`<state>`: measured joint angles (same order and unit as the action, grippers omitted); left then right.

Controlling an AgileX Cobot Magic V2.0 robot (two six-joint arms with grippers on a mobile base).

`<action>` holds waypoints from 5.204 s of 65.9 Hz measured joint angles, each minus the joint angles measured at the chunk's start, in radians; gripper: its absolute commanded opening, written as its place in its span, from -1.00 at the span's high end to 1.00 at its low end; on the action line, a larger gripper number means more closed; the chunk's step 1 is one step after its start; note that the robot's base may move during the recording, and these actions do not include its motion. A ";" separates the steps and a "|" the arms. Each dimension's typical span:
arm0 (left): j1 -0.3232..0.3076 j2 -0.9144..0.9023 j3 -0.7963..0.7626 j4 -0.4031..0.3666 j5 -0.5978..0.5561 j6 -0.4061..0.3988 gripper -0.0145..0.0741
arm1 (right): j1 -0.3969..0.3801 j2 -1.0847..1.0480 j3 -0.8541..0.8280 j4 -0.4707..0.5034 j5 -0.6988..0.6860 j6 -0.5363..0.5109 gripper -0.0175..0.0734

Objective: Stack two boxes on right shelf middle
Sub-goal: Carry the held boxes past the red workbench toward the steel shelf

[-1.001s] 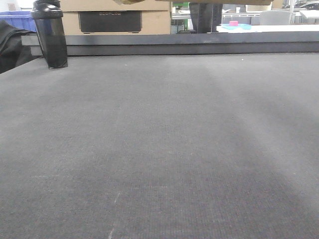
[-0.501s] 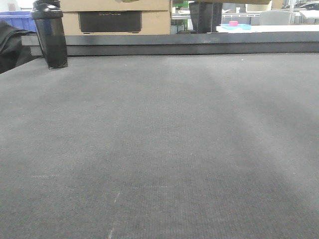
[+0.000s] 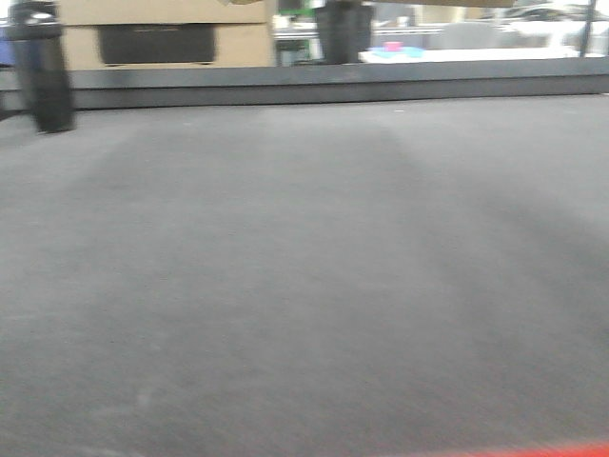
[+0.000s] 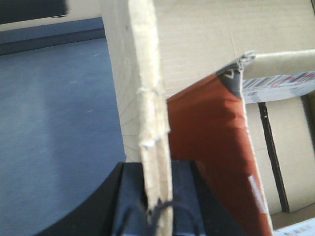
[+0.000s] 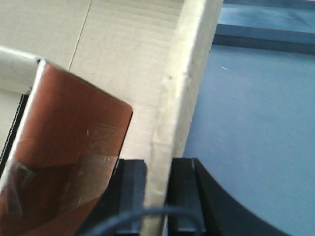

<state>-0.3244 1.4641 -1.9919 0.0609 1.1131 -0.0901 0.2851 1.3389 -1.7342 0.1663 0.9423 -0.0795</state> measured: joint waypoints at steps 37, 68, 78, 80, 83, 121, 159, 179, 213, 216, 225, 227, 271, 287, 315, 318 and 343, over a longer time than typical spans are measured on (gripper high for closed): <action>0.000 0.000 0.000 0.000 -0.003 0.000 0.92 | 0.000 0.002 0.000 -0.002 0.000 0.000 0.95; 0.000 0.000 0.000 0.000 -0.003 0.000 0.92 | 0.000 0.002 0.000 -0.002 0.000 0.000 0.95; 0.000 0.000 0.000 -0.002 -0.004 0.000 0.92 | 0.000 0.002 0.000 -0.002 0.000 0.000 0.95; 0.000 0.000 0.000 -0.002 -0.004 0.000 0.92 | 0.000 0.002 0.000 -0.002 0.000 0.000 0.95; 0.000 0.000 0.000 -0.002 -0.004 0.000 0.92 | 0.000 0.002 0.000 -0.002 0.000 0.000 0.95; 0.000 0.000 0.000 -0.002 -0.004 0.000 0.92 | 0.000 0.002 0.000 -0.002 0.000 0.000 0.95; 0.000 0.000 0.000 -0.002 -0.004 0.000 0.92 | 0.000 0.002 0.000 -0.002 0.000 0.000 0.95; 0.000 0.000 0.000 -0.002 -0.004 0.000 0.92 | 0.000 0.002 0.000 -0.002 0.000 0.000 0.95; 0.000 0.000 0.000 -0.002 -0.004 0.000 0.92 | 0.000 0.002 0.000 -0.002 0.000 0.000 0.95; 0.000 0.000 0.000 -0.002 -0.004 0.000 0.92 | 0.000 0.002 0.000 -0.002 0.000 0.000 0.95; 0.000 0.000 0.000 -0.002 -0.004 0.000 0.92 | 0.000 0.002 0.000 -0.002 0.000 0.000 0.95; 0.000 0.000 0.000 -0.002 -0.004 0.000 0.92 | 0.000 0.002 0.000 -0.002 0.000 0.000 0.95; 0.000 0.000 0.000 -0.002 -0.004 0.000 0.92 | 0.000 0.002 0.000 -0.002 0.000 0.000 0.95; 0.000 0.000 0.000 0.000 -0.004 0.000 0.92 | 0.000 0.002 0.000 -0.002 0.000 0.000 0.95; 0.000 0.000 0.000 0.000 -0.004 0.000 0.92 | 0.000 0.002 0.000 -0.002 0.000 0.000 0.95; 0.000 0.000 0.000 0.000 -0.004 0.000 0.92 | 0.000 0.002 0.000 -0.002 0.000 0.000 0.95; 0.000 0.000 0.000 0.002 -0.004 0.000 0.92 | 0.000 0.002 0.000 -0.002 0.000 0.000 0.95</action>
<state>-0.3244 1.4641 -1.9919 0.0631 1.1088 -0.0901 0.2851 1.3406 -1.7342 0.1642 0.9423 -0.0795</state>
